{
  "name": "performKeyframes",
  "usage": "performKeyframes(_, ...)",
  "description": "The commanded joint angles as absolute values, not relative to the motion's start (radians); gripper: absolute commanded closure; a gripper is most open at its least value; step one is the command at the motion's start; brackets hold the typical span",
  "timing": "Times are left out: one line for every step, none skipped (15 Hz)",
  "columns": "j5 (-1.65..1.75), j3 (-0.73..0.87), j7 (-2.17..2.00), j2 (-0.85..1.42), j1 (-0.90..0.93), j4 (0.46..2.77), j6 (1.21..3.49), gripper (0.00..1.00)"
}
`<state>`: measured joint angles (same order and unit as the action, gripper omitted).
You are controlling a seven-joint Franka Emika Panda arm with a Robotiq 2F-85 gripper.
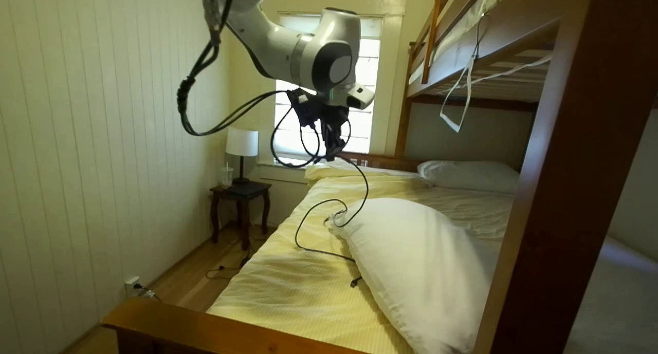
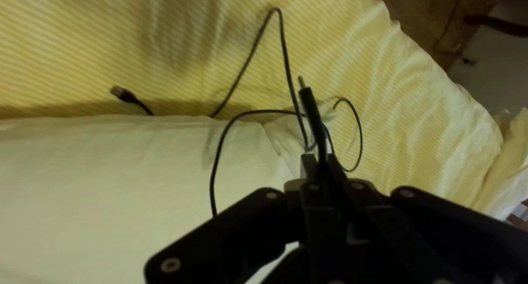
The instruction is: Straighten the black cable
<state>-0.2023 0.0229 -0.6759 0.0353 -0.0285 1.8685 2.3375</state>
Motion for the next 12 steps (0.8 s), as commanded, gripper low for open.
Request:
performKeyframes(-0.107, 0.033, -0.796, -0.191, -0.038, 2.076, 2.154, 0.99)
performKeyframes(-0.073, 0.028, -0.83, -0.241, -0.049, 2.111, 2.088, 0.99)
performKeyframes(-0.051, 0.021, -0.864, -0.288, -0.061, 2.151, 2.029, 0.99)
performKeyframes(-0.028, 0.014, -0.895, -0.337, -0.072, 2.185, 1.956, 0.99)
performKeyframes(-0.021, 0.009, -0.921, -0.381, -0.082, 2.221, 1.888, 0.99)
performKeyframes(-0.012, 0.004, -0.944, -0.426, -0.093, 2.255, 1.816, 0.99)
performKeyframes(-0.008, -0.001, -0.966, -0.47, -0.104, 2.284, 1.74, 0.99)
performKeyframes(-0.04, 0.007, -0.904, -0.351, -0.093, 2.184, 1.816, 0.99)
performKeyframes(-0.039, 0.005, -0.907, -0.381, -0.098, 2.207, 1.795, 0.94)
performKeyframes(-0.039, 0.004, -0.906, -0.388, -0.099, 2.207, 1.797, 0.94)
performKeyframes(-0.039, 0.003, -0.906, -0.386, -0.099, 2.205, 1.8, 0.94)
performKeyframes(-0.039, 0.003, -0.906, -0.378, -0.098, 2.203, 1.805, 0.94)
